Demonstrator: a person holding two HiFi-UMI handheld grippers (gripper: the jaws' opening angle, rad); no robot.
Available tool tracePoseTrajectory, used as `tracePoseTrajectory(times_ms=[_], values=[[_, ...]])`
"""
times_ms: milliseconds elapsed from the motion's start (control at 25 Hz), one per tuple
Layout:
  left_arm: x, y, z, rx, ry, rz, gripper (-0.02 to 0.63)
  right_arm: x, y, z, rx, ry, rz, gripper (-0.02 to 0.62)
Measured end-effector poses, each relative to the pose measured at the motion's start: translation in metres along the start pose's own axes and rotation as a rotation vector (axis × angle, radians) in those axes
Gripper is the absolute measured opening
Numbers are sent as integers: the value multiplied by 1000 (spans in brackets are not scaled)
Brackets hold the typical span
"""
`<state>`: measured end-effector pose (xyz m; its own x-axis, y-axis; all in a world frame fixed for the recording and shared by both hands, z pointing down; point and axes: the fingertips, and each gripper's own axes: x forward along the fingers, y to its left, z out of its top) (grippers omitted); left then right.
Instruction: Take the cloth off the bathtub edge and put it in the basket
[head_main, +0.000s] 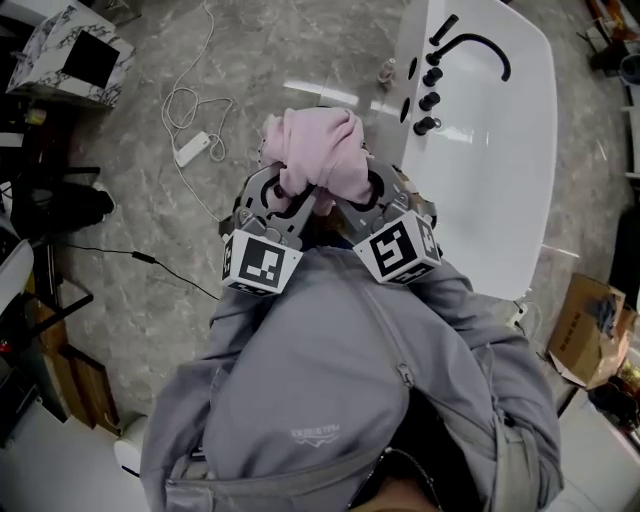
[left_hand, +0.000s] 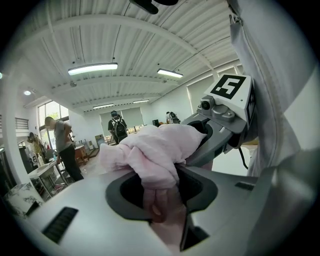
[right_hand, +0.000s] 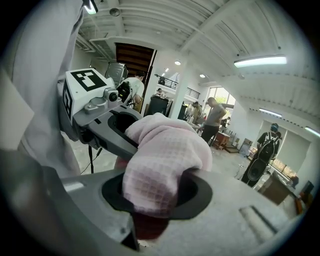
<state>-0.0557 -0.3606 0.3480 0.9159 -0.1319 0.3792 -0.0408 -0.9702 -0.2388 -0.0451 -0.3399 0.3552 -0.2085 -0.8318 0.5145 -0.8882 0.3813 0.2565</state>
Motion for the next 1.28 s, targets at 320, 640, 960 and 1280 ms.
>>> tracePoseTrajectory(times_ms=[320, 640, 960, 1280], values=[[20, 13, -16, 7, 26, -76, 139, 22, -11, -12, 56, 43, -26, 127], [60, 26, -67, 1, 103, -158, 140, 70, -20, -53, 100, 100, -11, 127], [94, 15, -131, -52, 205, -231, 140, 112, -12, -113, 111, 189, 30, 127], [133, 12, -197, -94, 347, -298, 140, 162, -14, -179, 161, 326, 86, 127]])
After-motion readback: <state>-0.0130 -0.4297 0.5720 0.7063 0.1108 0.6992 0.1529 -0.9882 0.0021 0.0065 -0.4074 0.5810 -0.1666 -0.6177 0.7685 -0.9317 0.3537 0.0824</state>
